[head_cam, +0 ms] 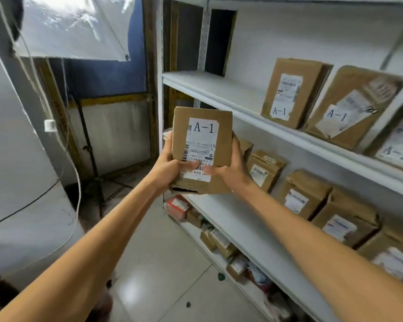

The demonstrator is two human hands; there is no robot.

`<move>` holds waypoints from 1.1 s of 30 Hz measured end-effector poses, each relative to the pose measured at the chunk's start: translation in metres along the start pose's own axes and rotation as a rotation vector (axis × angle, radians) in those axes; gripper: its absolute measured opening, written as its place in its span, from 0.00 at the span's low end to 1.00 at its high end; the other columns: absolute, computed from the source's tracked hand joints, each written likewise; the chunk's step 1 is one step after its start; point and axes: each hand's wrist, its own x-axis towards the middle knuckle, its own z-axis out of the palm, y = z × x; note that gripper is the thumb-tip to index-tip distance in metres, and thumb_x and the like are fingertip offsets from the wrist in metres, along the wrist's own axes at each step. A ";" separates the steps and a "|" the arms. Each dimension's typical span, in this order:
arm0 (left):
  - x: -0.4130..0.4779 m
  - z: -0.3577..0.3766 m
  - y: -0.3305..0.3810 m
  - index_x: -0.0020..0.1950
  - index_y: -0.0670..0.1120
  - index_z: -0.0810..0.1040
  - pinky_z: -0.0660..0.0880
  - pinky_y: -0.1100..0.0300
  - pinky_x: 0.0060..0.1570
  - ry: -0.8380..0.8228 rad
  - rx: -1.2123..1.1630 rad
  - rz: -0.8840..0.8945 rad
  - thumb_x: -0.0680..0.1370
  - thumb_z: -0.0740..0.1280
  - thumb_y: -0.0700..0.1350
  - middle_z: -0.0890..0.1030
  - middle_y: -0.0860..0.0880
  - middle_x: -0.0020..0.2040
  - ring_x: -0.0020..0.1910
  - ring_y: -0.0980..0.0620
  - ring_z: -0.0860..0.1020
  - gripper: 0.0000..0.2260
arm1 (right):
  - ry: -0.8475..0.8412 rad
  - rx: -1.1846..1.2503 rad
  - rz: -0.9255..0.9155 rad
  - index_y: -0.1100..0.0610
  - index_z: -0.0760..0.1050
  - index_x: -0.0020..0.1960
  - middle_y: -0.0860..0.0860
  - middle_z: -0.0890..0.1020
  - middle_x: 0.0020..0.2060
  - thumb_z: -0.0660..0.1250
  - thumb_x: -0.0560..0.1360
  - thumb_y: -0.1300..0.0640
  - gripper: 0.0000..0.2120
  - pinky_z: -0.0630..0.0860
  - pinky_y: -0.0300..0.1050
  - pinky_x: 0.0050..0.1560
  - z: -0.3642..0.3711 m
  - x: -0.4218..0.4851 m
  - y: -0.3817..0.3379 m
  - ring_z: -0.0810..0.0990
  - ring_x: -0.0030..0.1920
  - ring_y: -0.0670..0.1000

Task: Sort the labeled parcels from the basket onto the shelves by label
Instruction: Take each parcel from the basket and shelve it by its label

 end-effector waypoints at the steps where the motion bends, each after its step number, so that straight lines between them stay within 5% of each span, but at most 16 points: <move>1: 0.012 0.003 0.000 0.75 0.55 0.55 0.79 0.52 0.54 -0.022 -0.014 0.008 0.69 0.72 0.30 0.78 0.47 0.62 0.59 0.48 0.79 0.43 | 0.031 -0.007 -0.008 0.46 0.50 0.77 0.49 0.76 0.64 0.77 0.64 0.67 0.52 0.76 0.51 0.62 -0.006 0.006 -0.001 0.76 0.63 0.49; 8: 0.116 0.012 0.008 0.76 0.57 0.55 0.77 0.44 0.58 -0.134 -0.047 0.039 0.66 0.75 0.36 0.77 0.45 0.64 0.62 0.45 0.77 0.45 | 0.184 -0.029 -0.019 0.47 0.51 0.78 0.47 0.76 0.63 0.78 0.62 0.68 0.54 0.74 0.51 0.64 -0.041 0.085 -0.007 0.76 0.62 0.49; 14: 0.228 0.014 0.028 0.75 0.50 0.55 0.80 0.57 0.51 -0.185 -0.054 0.129 0.69 0.72 0.31 0.77 0.46 0.62 0.61 0.46 0.78 0.41 | 0.278 -0.057 -0.134 0.49 0.55 0.77 0.47 0.77 0.61 0.79 0.62 0.67 0.52 0.77 0.49 0.61 -0.070 0.188 -0.020 0.77 0.59 0.45; 19: 0.312 0.004 0.051 0.76 0.59 0.54 0.76 0.43 0.59 -0.290 -0.031 0.210 0.67 0.74 0.36 0.74 0.44 0.66 0.64 0.45 0.76 0.46 | 0.344 -0.026 -0.115 0.54 0.50 0.77 0.52 0.75 0.66 0.79 0.64 0.64 0.53 0.71 0.55 0.68 -0.084 0.257 -0.029 0.74 0.65 0.52; 24: 0.378 -0.004 0.060 0.77 0.60 0.56 0.76 0.42 0.59 -0.331 0.002 0.249 0.65 0.75 0.36 0.71 0.48 0.69 0.65 0.45 0.74 0.47 | 0.476 -0.078 -0.081 0.58 0.52 0.76 0.53 0.74 0.67 0.77 0.66 0.68 0.47 0.74 0.40 0.61 -0.087 0.301 -0.027 0.73 0.66 0.51; 29: 0.427 0.009 0.047 0.77 0.56 0.56 0.77 0.42 0.56 -0.478 -0.012 0.264 0.66 0.75 0.32 0.72 0.46 0.69 0.65 0.45 0.75 0.47 | 0.583 -0.056 -0.042 0.57 0.35 0.78 0.54 0.63 0.73 0.71 0.70 0.73 0.53 0.64 0.33 0.64 -0.090 0.326 -0.017 0.64 0.72 0.53; 33: 0.456 0.018 0.036 0.77 0.53 0.55 0.79 0.47 0.55 -0.591 -0.021 0.279 0.68 0.73 0.31 0.73 0.44 0.68 0.64 0.44 0.76 0.45 | 0.692 -0.118 0.004 0.54 0.31 0.77 0.54 0.59 0.75 0.73 0.69 0.70 0.57 0.63 0.49 0.72 -0.090 0.341 -0.002 0.61 0.73 0.51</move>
